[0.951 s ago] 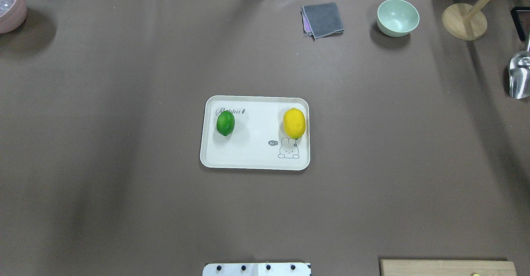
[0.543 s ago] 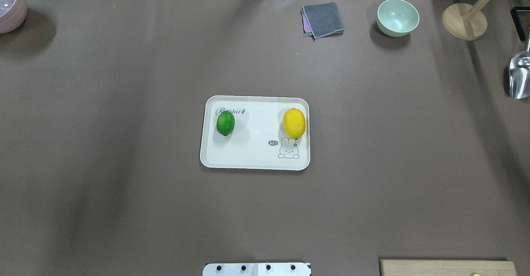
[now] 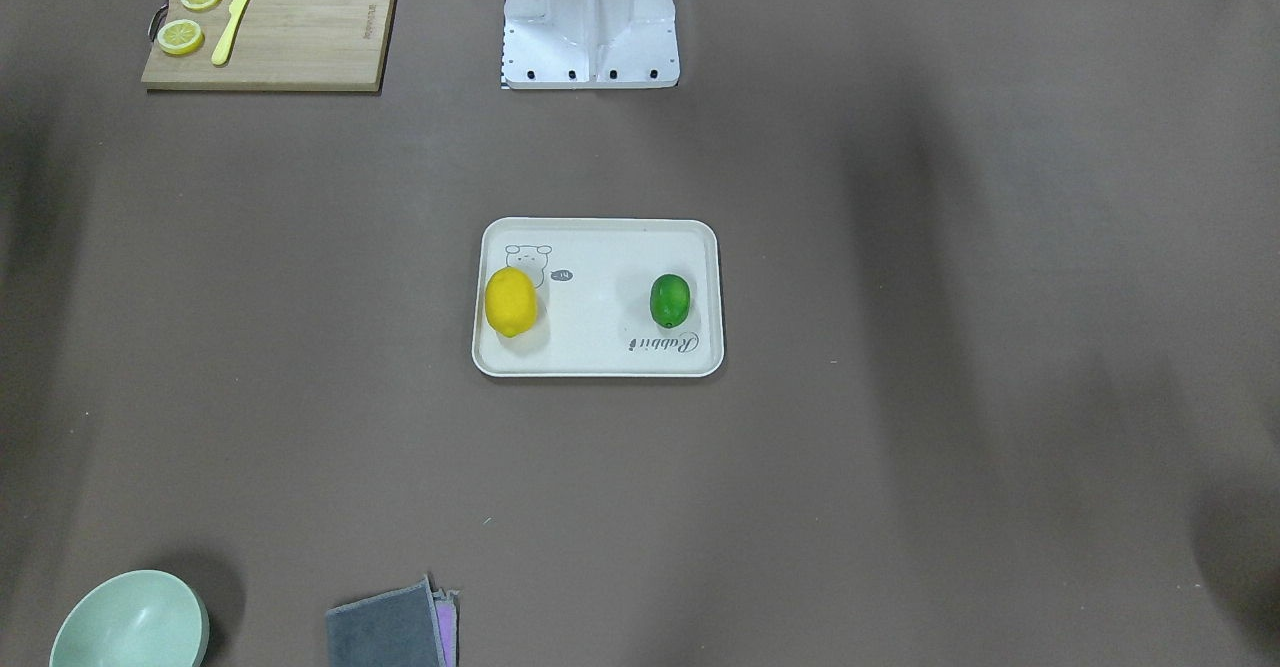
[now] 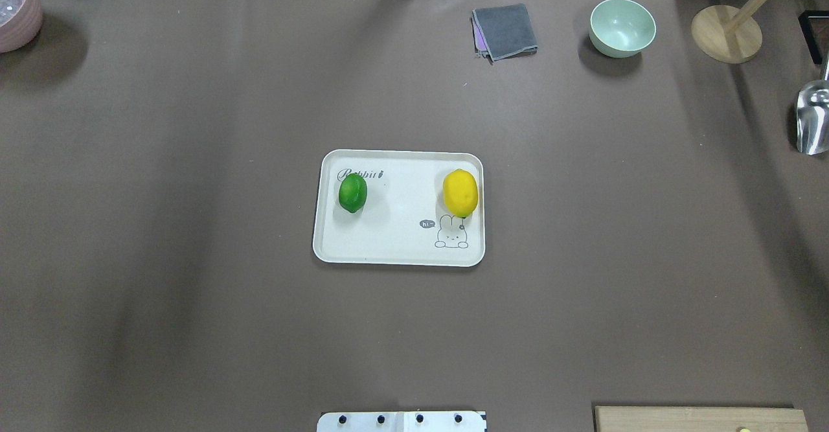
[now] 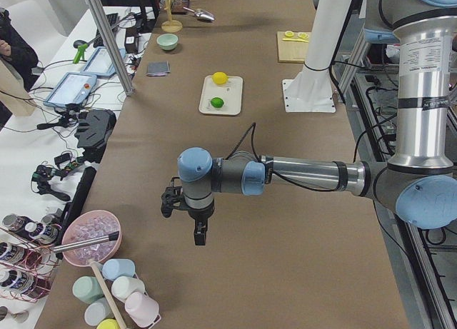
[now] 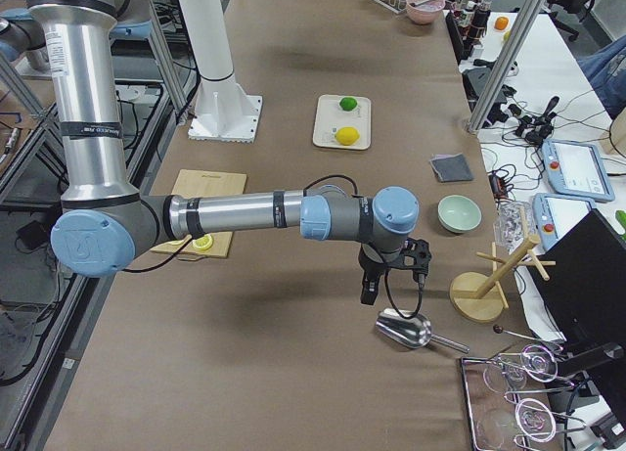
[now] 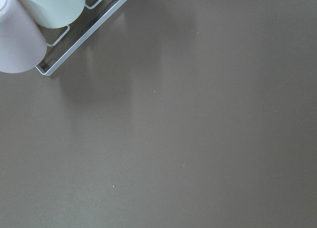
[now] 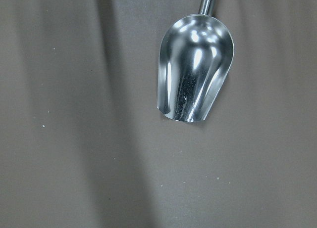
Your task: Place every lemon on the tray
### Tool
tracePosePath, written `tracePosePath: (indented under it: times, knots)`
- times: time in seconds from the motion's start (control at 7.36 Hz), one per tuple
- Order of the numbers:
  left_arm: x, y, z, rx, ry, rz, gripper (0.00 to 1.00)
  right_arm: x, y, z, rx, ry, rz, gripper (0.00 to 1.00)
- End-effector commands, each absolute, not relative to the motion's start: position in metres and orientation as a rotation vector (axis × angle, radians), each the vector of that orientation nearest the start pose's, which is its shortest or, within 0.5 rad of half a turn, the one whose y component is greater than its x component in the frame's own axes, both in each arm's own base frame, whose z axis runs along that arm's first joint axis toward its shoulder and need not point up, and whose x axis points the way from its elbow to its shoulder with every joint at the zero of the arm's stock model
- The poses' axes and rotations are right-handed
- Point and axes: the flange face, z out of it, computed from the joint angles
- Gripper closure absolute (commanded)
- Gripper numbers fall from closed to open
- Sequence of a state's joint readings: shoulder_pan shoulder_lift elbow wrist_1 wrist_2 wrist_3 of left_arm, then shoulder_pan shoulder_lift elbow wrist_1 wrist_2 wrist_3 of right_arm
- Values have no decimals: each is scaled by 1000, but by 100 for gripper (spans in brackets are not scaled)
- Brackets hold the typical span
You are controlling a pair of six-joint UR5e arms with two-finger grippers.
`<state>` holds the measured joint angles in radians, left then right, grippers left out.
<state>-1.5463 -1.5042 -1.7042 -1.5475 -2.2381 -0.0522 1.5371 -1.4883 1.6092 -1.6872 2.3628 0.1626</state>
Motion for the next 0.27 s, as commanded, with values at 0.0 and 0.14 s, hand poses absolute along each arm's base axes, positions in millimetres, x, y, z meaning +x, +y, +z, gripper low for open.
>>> tracePosePath:
  times: [0.0,0.14]
  knots:
    - [-60,-467,635,14,668,-13,2,45,-527,608,-70,-786,119,0]
    - [-59,-468,635,15,668,-11,2,45,-527,608,-69,-786,118,0]
